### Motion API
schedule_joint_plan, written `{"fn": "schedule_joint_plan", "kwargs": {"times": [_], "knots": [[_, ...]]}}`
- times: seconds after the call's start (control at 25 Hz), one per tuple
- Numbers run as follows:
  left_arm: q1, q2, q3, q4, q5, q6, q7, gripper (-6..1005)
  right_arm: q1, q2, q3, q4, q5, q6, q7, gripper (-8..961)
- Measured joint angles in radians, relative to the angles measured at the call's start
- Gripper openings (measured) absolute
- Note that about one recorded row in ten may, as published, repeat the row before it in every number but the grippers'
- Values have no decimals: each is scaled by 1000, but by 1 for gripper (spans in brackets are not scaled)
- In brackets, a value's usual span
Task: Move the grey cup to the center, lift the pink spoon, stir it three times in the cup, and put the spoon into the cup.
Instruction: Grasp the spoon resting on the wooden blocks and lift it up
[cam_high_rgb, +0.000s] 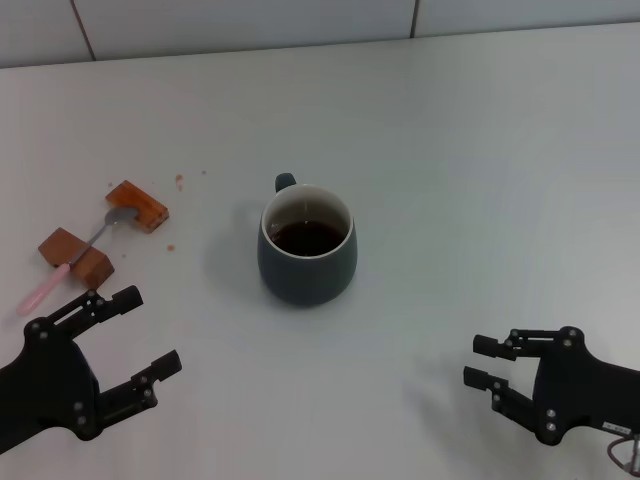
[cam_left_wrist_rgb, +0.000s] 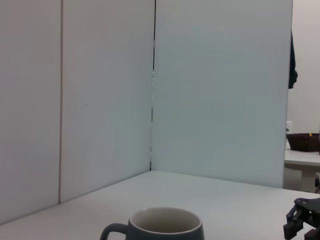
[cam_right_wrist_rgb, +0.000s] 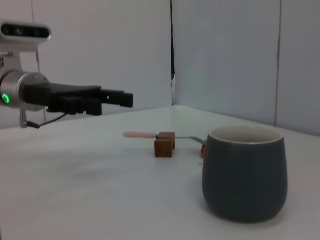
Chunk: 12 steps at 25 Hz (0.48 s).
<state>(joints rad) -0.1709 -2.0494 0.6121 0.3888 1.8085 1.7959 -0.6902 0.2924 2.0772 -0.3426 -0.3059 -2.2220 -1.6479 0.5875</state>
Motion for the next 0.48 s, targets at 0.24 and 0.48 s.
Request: {"fn": "schedule_joint_plan", "kwargs": {"times": [0.24,0.48], "knots": [[0,1,0,1,0,0,-2,782,-1,0,2,-2,4,-3,5,376],[1,2,-5,1,0,0,-3,782,1,0,1,-3,4,-4,14,512]]}}
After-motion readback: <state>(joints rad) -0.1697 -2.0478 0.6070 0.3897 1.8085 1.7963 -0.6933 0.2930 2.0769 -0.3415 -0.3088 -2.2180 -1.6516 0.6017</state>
